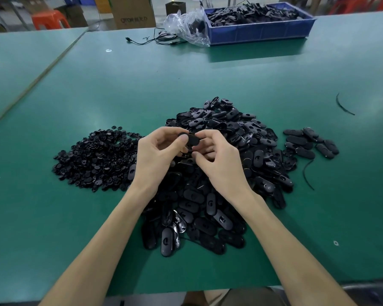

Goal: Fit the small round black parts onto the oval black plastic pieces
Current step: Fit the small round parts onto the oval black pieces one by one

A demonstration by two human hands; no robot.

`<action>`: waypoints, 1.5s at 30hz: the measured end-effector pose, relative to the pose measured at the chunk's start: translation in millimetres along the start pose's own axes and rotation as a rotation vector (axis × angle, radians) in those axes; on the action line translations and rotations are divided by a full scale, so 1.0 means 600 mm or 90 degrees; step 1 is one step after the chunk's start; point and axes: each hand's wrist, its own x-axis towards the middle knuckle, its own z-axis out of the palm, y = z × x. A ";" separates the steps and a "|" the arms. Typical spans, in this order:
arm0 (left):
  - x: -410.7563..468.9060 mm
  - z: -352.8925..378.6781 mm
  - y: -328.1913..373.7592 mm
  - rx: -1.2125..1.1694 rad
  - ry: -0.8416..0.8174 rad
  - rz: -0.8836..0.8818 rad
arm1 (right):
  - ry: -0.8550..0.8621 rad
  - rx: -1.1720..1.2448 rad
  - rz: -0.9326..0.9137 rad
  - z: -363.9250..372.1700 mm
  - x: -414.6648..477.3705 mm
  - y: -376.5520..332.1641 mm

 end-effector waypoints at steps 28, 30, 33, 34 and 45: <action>0.083 0.363 0.083 0.204 -0.364 -0.038 | -0.010 -0.122 -0.067 0.032 0.012 0.038; 0.080 0.348 0.091 0.190 -0.340 0.006 | -0.026 -0.129 -0.069 0.030 0.009 0.034; 0.077 0.309 0.112 0.163 -0.308 0.069 | -0.071 -0.131 -0.058 0.019 0.001 0.031; 0.075 0.291 0.119 0.147 -0.297 0.080 | -0.088 -0.121 -0.051 0.015 -0.003 0.027; 0.067 0.017 0.087 0.082 0.009 0.038 | -0.042 -0.339 -0.100 0.012 -0.003 0.016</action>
